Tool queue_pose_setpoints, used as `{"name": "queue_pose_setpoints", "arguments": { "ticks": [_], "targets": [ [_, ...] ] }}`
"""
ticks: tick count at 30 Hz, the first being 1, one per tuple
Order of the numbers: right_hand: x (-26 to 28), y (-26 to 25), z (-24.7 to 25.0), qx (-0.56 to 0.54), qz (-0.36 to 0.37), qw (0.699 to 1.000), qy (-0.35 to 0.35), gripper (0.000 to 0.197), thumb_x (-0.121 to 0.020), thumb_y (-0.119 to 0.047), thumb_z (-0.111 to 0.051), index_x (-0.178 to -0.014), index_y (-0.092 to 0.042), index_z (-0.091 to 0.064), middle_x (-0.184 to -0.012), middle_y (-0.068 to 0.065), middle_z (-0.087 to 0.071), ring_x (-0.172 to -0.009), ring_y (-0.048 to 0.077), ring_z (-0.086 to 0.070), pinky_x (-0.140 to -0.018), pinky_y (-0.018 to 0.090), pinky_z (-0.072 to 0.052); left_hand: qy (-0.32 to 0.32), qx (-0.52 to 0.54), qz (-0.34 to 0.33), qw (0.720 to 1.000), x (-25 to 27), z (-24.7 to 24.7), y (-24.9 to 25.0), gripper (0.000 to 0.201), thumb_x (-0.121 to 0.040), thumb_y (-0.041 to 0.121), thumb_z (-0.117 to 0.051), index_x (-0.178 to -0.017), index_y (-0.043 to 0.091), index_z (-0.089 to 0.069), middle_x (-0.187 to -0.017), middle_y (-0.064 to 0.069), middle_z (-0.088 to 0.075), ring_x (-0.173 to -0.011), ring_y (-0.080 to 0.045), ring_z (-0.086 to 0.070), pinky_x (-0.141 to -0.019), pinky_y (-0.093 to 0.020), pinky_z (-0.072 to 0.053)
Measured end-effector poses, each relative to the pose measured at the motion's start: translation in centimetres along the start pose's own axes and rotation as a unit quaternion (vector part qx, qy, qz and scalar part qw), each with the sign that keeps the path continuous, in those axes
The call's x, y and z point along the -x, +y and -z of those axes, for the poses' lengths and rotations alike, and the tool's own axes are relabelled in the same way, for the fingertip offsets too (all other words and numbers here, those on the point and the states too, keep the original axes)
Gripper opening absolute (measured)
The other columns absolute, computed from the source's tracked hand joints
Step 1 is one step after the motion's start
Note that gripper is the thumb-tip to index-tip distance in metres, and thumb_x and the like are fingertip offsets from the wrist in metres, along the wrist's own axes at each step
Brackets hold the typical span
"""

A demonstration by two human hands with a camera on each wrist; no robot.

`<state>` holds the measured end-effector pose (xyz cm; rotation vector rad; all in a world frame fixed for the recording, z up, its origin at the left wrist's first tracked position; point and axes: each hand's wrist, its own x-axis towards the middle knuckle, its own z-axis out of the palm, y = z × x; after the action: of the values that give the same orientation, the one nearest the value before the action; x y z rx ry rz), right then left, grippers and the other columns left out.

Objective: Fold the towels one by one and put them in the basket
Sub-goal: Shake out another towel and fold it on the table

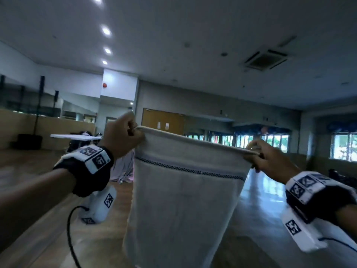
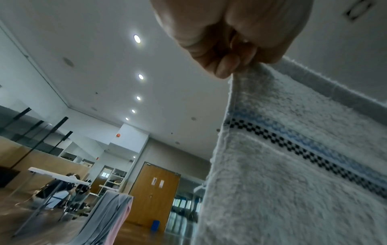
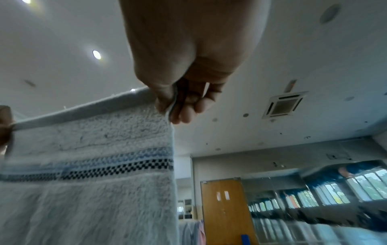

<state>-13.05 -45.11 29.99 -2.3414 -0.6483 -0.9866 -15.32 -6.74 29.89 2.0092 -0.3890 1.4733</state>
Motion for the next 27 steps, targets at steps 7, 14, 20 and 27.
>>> {"name": "queue_pose_setpoints", "arguments": {
  "ticks": [7, 14, 20, 27],
  "targets": [
    [-6.6, -5.4, 3.6, -0.104, 0.003, 0.990, 0.096, 0.018, -0.085, -0.012, -0.065, -0.073, -0.019, -0.054, -0.047, -0.002, -0.061, -0.033, 0.003, -0.053, -0.038, 0.015, -0.043, 0.026, 0.046, 0.045, 0.998, -7.0, 6.6, 3.1, 0.010, -0.078, 0.012, -0.061, -0.080, 0.020, -0.067, -0.078, -0.007, -0.071, -0.077, -0.028, -0.069, -0.077, -0.045, -0.058],
    [-8.3, -6.6, -0.6, -0.332, -0.034, 0.941, 0.062, 0.012, -0.089, 0.003, -0.054, -0.081, -0.005, -0.052, -0.064, 0.019, -0.065, -0.050, 0.019, -0.069, -0.046, 0.024, -0.056, -0.021, 0.056, 0.112, 0.992, -6.6, 9.0, 0.5, 0.013, -0.082, 0.009, -0.063, -0.077, 0.020, -0.069, -0.078, -0.016, -0.072, -0.079, -0.029, -0.071, -0.086, -0.045, -0.055],
    [-6.6, -3.9, -8.1, -0.282, -0.109, 0.951, -0.063, 0.009, -0.087, -0.001, -0.059, -0.082, -0.008, -0.057, -0.082, 0.023, -0.070, -0.066, 0.027, -0.072, -0.062, 0.037, -0.061, -0.154, -0.091, 0.142, 0.974, -0.6, 8.3, -3.7, 0.003, -0.080, 0.009, -0.069, -0.078, 0.010, -0.069, -0.082, -0.014, -0.072, -0.067, -0.018, -0.066, -0.063, -0.021, -0.057],
    [-7.0, -4.2, -10.8, -0.184, -0.067, 0.978, 0.077, 0.018, -0.086, -0.018, -0.064, -0.072, -0.025, -0.056, -0.085, 0.011, -0.069, -0.079, 0.028, -0.068, -0.075, 0.042, -0.057, 0.013, -0.162, 0.046, 0.986, -0.2, 6.7, -4.8, 0.013, -0.085, 0.011, -0.062, -0.094, 0.005, -0.070, -0.088, -0.012, -0.071, -0.071, -0.017, -0.059, -0.054, -0.015, -0.040]
  ]
}}
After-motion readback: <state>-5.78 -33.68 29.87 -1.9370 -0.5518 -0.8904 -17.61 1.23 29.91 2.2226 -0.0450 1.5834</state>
